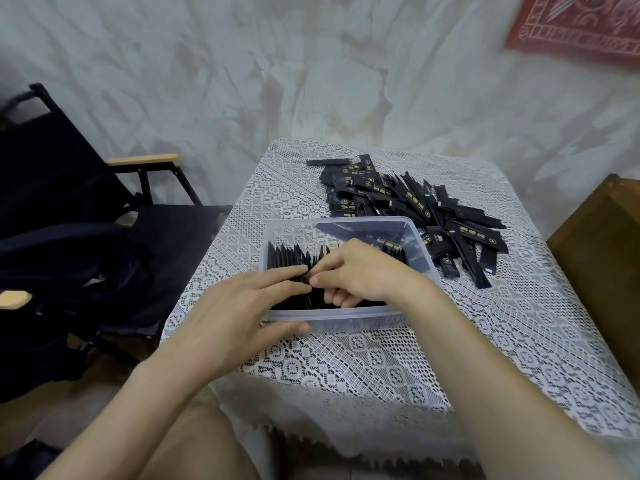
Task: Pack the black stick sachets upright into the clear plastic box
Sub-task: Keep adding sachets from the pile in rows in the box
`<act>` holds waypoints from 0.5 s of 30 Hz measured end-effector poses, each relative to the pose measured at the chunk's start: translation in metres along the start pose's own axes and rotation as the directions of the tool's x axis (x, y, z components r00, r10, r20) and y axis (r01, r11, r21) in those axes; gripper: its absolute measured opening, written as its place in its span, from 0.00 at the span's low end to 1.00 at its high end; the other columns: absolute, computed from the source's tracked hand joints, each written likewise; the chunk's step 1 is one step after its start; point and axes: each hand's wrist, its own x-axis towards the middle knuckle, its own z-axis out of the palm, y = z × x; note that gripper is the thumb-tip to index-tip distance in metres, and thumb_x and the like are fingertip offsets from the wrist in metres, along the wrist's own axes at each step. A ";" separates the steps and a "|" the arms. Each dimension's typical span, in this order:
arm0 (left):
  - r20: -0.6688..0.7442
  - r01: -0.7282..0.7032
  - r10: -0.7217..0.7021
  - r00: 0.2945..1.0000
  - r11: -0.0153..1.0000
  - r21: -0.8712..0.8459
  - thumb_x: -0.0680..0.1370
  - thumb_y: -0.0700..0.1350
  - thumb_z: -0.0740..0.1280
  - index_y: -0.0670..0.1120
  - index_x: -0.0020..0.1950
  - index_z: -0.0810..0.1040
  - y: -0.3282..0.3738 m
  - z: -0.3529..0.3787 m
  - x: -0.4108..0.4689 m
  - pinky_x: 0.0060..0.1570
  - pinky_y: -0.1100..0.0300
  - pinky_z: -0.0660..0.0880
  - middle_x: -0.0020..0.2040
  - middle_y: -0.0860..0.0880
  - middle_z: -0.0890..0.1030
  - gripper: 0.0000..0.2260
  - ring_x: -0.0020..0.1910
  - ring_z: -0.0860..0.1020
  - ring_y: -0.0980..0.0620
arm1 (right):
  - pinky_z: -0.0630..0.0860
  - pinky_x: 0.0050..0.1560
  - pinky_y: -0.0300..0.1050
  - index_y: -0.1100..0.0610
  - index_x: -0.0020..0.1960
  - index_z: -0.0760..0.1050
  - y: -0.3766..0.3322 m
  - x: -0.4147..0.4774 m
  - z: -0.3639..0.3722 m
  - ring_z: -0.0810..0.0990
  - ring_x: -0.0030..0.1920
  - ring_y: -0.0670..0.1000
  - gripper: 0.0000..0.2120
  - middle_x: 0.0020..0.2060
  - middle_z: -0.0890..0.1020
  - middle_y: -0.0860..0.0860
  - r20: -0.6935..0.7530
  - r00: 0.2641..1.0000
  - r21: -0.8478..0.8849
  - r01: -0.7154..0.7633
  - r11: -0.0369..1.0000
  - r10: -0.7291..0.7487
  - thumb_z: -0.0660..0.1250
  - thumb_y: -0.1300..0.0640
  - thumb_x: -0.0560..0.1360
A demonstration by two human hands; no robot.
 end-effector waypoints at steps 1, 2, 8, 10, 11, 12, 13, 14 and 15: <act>0.013 -0.009 0.009 1.000 1.000 0.003 0.76 0.73 0.55 0.65 0.70 0.73 0.000 -0.001 0.001 0.51 0.58 0.79 0.74 0.69 0.66 0.26 0.62 0.77 0.59 | 0.80 0.37 0.37 0.55 0.55 0.85 0.000 0.000 0.000 0.79 0.32 0.44 0.07 0.33 0.82 0.51 -0.005 1.000 0.001 0.005 1.000 -0.005 0.69 0.56 0.81; 0.023 -0.018 0.018 1.000 1.000 0.005 0.76 0.73 0.55 0.65 0.70 0.72 0.000 -0.002 0.001 0.51 0.57 0.79 0.74 0.69 0.65 0.26 0.62 0.77 0.59 | 0.80 0.36 0.37 0.56 0.54 0.85 0.000 0.001 0.001 0.79 0.31 0.44 0.07 0.33 0.82 0.51 -0.011 1.000 0.000 0.009 1.000 -0.009 0.70 0.55 0.80; 0.050 -0.043 0.042 0.998 0.999 0.013 0.78 0.70 0.55 0.65 0.68 0.73 0.000 -0.001 0.000 0.49 0.54 0.79 0.74 0.68 0.65 0.22 0.59 0.78 0.57 | 0.77 0.32 0.38 0.58 0.52 0.82 0.001 0.006 0.004 0.78 0.29 0.44 0.10 0.29 0.80 0.48 -0.041 0.999 -0.038 0.011 0.999 -0.013 0.71 0.51 0.79; 0.058 -0.041 0.040 0.998 0.999 0.019 0.78 0.71 0.53 0.65 0.69 0.72 0.000 0.000 -0.001 0.51 0.56 0.78 0.74 0.66 0.65 0.23 0.60 0.76 0.58 | 0.77 0.32 0.38 0.58 0.51 0.82 0.002 0.007 0.004 0.78 0.29 0.44 0.10 0.29 0.80 0.48 -0.043 0.999 -0.054 0.013 0.998 -0.015 0.71 0.51 0.79; 0.059 -0.039 0.037 0.998 0.999 0.019 0.79 0.71 0.53 0.65 0.70 0.72 0.000 0.000 -0.001 0.52 0.57 0.78 0.74 0.66 0.65 0.24 0.61 0.75 0.58 | 0.77 0.32 0.38 0.58 0.50 0.82 0.001 0.008 0.005 0.78 0.29 0.44 0.10 0.29 0.80 0.48 -0.044 0.999 -0.060 0.013 0.998 -0.016 0.71 0.51 0.79; 0.058 -0.035 0.034 0.998 0.999 0.015 0.79 0.71 0.52 0.65 0.71 0.71 0.001 0.000 -0.002 0.53 0.57 0.77 0.74 0.65 0.64 0.24 0.62 0.74 0.59 | 0.77 0.32 0.38 0.57 0.49 0.82 0.001 0.008 0.005 0.78 0.29 0.44 0.10 0.29 0.80 0.48 -0.045 0.999 -0.063 0.011 0.998 -0.014 0.71 0.51 0.79; 0.057 -0.030 0.030 0.998 0.999 0.009 0.79 0.71 0.52 0.65 0.72 0.71 0.002 -0.001 -0.002 0.54 0.58 0.77 0.74 0.65 0.64 0.25 0.62 0.74 0.59 | 0.77 0.32 0.37 0.57 0.48 0.82 0.001 0.009 0.005 0.78 0.29 0.44 0.09 0.29 0.80 0.49 -0.047 0.999 -0.064 0.010 0.998 -0.013 0.71 0.51 0.79; 0.055 -0.025 0.025 0.998 1.000 0.004 0.78 0.71 0.52 0.65 0.72 0.71 0.002 -0.001 -0.002 0.55 0.58 0.76 0.75 0.65 0.64 0.25 0.63 0.74 0.59 | 0.77 0.31 0.37 0.57 0.47 0.82 0.001 0.010 0.005 0.78 0.29 0.44 0.09 0.30 0.80 0.49 -0.048 0.999 -0.064 0.011 0.998 -0.014 0.71 0.51 0.79; 0.052 -0.019 0.019 0.998 1.000 0.000 0.78 0.71 0.52 0.65 0.71 0.72 0.002 -0.002 -0.001 0.55 0.58 0.76 0.75 0.65 0.64 0.25 0.64 0.74 0.59 | 0.78 0.31 0.37 0.57 0.46 0.82 0.001 0.011 0.005 0.78 0.28 0.44 0.09 0.30 0.80 0.49 -0.049 0.999 -0.065 0.013 0.998 -0.016 0.71 0.51 0.79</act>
